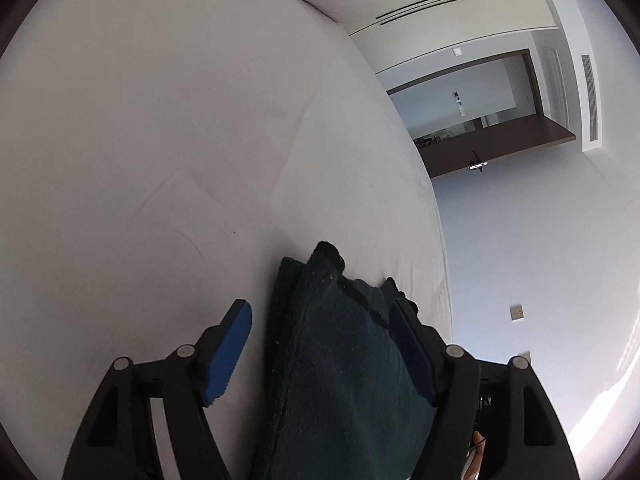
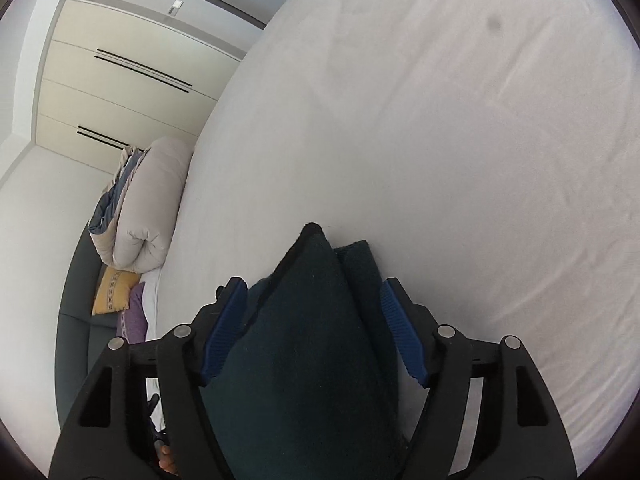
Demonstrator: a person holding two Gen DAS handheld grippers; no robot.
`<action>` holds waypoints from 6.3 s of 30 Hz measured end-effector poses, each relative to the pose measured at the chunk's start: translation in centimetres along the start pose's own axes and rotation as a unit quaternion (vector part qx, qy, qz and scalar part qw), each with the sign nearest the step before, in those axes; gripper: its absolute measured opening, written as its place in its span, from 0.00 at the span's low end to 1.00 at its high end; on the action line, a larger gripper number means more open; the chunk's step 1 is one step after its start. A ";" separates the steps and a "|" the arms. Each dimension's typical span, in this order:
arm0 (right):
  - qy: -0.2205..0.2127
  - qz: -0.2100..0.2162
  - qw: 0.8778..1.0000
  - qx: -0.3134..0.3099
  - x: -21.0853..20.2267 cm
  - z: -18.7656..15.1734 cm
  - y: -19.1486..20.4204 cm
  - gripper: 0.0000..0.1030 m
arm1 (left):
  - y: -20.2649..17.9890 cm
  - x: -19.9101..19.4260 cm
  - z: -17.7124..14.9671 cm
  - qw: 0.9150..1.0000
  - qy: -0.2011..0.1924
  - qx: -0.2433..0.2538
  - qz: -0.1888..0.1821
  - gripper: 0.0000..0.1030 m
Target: Fold small clothes
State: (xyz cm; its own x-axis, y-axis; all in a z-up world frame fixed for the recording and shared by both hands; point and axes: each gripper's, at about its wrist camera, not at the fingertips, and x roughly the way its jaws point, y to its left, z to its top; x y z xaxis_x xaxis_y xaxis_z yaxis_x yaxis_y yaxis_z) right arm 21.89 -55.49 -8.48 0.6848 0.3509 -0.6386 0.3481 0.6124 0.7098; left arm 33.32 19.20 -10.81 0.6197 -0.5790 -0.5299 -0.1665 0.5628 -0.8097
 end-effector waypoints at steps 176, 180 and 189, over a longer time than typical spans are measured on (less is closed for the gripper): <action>0.113 0.074 0.981 -0.141 14.4 -18.4 8.9 0.17 | -8.0 9.4 -7.6 0.908 -0.040 0.348 0.229 0.81; 0.092 0.100 0.984 -0.114 14.3 -18.6 6.8 0.17 | -7.9 9.4 -7.5 0.909 -0.042 0.347 0.225 0.81; -0.036 0.205 0.978 0.032 7.8 -15.3 -3.2 0.16 | -7.9 9.3 -7.5 0.909 -0.042 0.347 0.226 0.81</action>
State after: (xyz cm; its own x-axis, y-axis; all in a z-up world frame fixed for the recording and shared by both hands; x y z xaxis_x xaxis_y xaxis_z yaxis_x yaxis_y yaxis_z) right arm 16.30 -43.87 -20.26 0.8175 0.5060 -0.2751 0.0724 0.3837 0.9206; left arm 34.68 4.95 -11.28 0.6693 -0.1663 -0.7241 0.0881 0.9855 -0.1449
